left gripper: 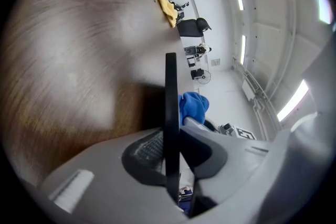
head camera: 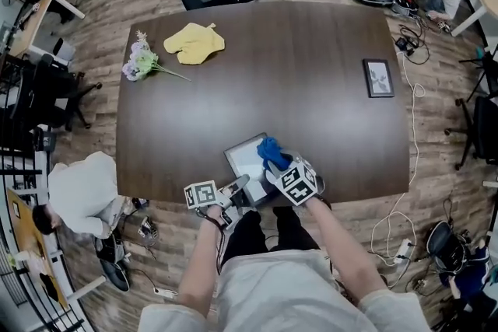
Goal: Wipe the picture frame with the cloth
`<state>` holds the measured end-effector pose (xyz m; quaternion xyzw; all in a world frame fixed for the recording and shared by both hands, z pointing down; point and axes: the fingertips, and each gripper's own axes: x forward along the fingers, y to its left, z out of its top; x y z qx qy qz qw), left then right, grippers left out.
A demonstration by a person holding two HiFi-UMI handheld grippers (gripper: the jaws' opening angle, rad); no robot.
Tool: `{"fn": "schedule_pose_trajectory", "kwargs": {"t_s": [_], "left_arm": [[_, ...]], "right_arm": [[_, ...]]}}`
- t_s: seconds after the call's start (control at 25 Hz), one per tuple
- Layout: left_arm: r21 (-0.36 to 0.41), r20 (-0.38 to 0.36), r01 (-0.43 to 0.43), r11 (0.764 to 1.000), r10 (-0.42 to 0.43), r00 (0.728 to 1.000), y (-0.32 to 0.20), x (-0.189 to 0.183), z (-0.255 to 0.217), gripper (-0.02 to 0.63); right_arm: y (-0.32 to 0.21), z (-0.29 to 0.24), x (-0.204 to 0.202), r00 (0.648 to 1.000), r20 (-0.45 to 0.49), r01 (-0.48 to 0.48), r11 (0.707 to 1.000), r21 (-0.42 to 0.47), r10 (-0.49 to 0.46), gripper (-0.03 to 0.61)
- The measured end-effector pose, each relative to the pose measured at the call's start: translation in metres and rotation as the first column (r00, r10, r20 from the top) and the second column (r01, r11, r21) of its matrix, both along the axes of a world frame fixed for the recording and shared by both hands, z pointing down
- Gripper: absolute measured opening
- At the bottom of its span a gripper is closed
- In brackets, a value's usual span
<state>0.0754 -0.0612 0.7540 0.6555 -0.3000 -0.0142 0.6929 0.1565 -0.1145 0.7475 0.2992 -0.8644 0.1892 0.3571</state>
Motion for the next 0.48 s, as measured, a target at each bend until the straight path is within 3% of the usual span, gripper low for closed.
{"fn": "schedule_pose_trajectory", "kwargs": {"t_s": [0.16, 0.32, 0.48], "left_arm": [[0.049, -0.015, -0.035, 0.998, 0.036, 0.999, -0.013, 0.002, -0.017, 0.112], [0.107, -0.009, -0.069, 0.992, 0.071, 0.997, -0.02, -0.001, -0.038, 0.104], [0.169, 0.03, -0.124, 0.978, 0.12, 0.992, -0.02, -0.014, -0.055, 0.104]], "right_arm": [[-0.007, -0.04, -0.033, 0.996, 0.054, 0.068, 0.996, 0.056, -0.071, 0.089], [-0.009, -0.07, -0.075, 0.983, 0.023, 0.177, 0.974, 0.139, -0.182, 0.089], [-0.015, -0.096, -0.099, 0.982, -0.003, 0.183, 0.959, 0.218, -0.187, 0.089]]}}
